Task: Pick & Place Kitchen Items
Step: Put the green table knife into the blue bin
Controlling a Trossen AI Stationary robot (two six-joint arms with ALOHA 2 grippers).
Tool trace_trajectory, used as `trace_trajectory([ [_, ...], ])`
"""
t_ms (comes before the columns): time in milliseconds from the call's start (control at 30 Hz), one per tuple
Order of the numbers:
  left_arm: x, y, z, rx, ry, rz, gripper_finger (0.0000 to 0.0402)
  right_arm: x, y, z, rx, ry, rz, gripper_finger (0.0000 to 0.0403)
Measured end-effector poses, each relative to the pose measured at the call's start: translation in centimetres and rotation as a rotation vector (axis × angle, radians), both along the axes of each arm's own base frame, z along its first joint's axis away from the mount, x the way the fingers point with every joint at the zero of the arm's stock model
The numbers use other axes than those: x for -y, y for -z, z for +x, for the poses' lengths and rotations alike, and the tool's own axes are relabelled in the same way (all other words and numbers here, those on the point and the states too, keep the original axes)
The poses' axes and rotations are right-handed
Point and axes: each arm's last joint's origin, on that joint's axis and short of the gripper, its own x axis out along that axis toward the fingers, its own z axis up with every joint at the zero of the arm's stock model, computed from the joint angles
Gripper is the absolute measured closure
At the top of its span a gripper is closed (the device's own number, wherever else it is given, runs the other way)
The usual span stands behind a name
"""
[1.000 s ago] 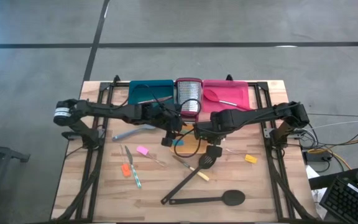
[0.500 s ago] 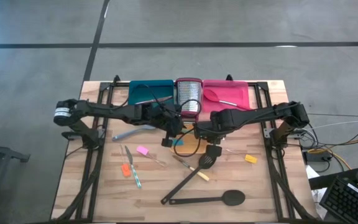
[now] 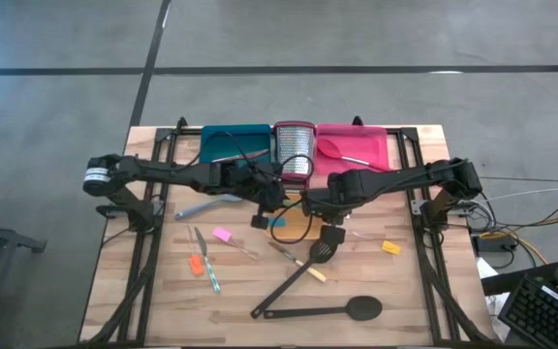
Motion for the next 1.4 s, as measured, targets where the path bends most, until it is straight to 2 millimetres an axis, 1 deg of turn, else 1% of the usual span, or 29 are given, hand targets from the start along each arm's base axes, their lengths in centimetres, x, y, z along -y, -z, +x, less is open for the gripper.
trace_trajectory([
  [33,0.0,0.0,0.0,-0.005,0.0,0.0,0.0325,0.0,0.0,0.1,0.007,0.0,0.003,0.0339],
  [100,0.0,0.0,-0.2,-0.011,0.003,0.002,0.0325,-0.1,0.0,0.2,0.02,-0.004,0.007,0.0316],
  [167,0.0,-0.1,-0.3,-0.01,0.007,0.003,0.0325,-0.1,-0.2,0.7,0.078,-0.01,0.009,0.0276],
  [233,0.0,-0.1,-0.5,-0.012,0.004,0.005,0.0325,-0.2,-0.3,0.8,0.099,-0.014,0.013,0.0237],
  [300,0.0,-0.4,-0.7,-0.011,-0.002,0.009,0.0325,-0.2,-0.7,1.2,0.159,-0.024,0.016,0.0205],
  [433,-0.6,-0.7,-1.2,-0.023,-0.018,0.015,0.0325,-0.2,-2.2,1.7,0.255,-0.054,0.012,0.0161],
  [533,-1.4,-0.9,-1.9,-0.05,-0.062,0.042,0.0325,-0.2,-3.8,1.8,0.331,-0.076,0.008,0.0142],
  [600,-2.1,-1.3,-2.6,-0.059,-0.103,0.065,0.0325,-0.2,-4.8,1.5,0.36,-0.078,0.001,0.0134],
  [767,-3.7,-3.3,-5.1,-0.045,-0.172,0.065,0.0325,0.1,-7.1,-0.1,0.434,-0.049,-0.029,0.0129],
  [967,-5.8,-5.0,-9.3,0.006,-0.286,0.074,0.0325,-0.3,-9.4,-2.8,0.511,-0.022,-0.056,0.0152],
  [1100,-6.8,-5.1,-12.5,0.021,-0.371,0.077,0.0325,-0.7,-10.8,-4.7,0.566,-0.005,-0.049,0.0169],
  [1233,-7.6,-4.7,-15.4,0.042,-0.459,0.086,0.0325,-1.0,-11.8,-5.9,0.611,-0.011,-0.043,0.0181],
  [1400,-9.0,-3.1,-17.5,0.024,-0.569,0.084,0.0325,-1.0,-12.5,-6.6,0.641,-0.004,-0.06,0.0192],
])
